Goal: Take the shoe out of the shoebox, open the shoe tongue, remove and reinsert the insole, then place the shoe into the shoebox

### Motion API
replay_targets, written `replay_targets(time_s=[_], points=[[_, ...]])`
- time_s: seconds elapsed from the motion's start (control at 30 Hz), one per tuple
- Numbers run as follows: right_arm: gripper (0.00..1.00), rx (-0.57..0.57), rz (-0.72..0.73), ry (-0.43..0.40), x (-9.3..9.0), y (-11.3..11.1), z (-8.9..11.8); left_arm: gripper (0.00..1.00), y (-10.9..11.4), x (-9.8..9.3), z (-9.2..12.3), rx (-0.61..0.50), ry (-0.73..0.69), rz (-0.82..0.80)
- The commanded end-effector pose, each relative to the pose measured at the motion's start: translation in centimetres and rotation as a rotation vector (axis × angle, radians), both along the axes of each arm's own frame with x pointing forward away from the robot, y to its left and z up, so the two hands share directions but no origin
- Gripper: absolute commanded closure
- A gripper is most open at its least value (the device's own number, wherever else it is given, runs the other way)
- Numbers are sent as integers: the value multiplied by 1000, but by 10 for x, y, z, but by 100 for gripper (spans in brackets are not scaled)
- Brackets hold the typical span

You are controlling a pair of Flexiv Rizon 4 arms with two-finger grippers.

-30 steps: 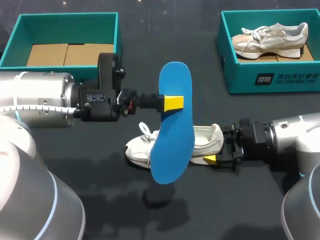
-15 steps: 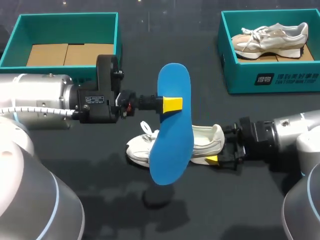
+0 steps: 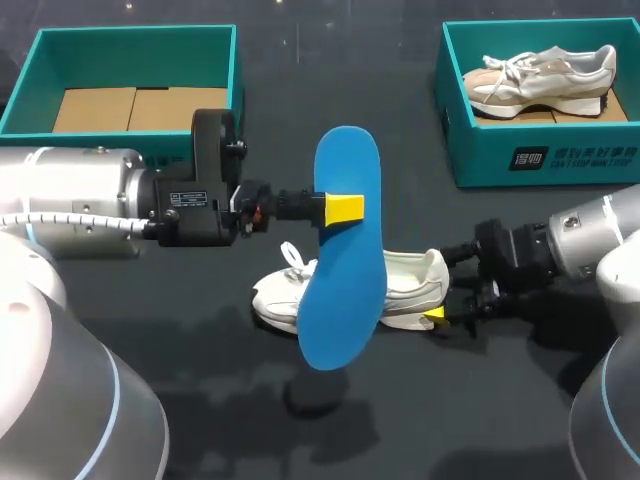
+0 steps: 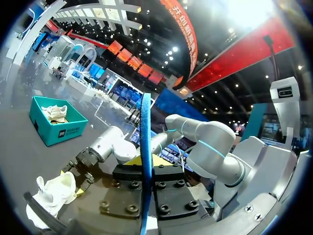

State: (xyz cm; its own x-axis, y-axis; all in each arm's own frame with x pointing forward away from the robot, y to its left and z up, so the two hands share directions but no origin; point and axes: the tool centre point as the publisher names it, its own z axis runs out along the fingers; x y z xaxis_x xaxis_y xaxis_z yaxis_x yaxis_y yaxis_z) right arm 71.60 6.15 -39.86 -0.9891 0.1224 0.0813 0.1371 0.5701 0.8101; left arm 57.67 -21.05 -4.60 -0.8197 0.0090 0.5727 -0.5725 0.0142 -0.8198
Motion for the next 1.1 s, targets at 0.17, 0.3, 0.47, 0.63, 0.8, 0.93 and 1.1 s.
replay_targets(time_s=[0.17, 0.3, 0.47, 0.63, 0.8, 0.93, 1.1], points=[[0, -308, -25, 36, -12, -7, 28, 100, -2, -1, -1, -3, 0, 2], [0, -403, -24, 62, -16, -10, 37, 100, -2, -1, -1, -3, 0, 2], [0, -530, -26, 120, -20, -11, 47, 100, -2, -1, -1, -3, 0, 2], [0, -613, -44, 128, -23, -10, 53, 100, -2, -1, -1, -3, 0, 2], [0, -655, -40, 126, -24, -5, 58, 100, -2, -1, -1, -3, 0, 2], [0, -690, -42, 116, -21, -3, 62, 100, -2, -1, -1, -3, 0, 2], [0, -721, -29, 90, -12, 0, 61, 100, -2, -1, -1, -3, 0, 2]])
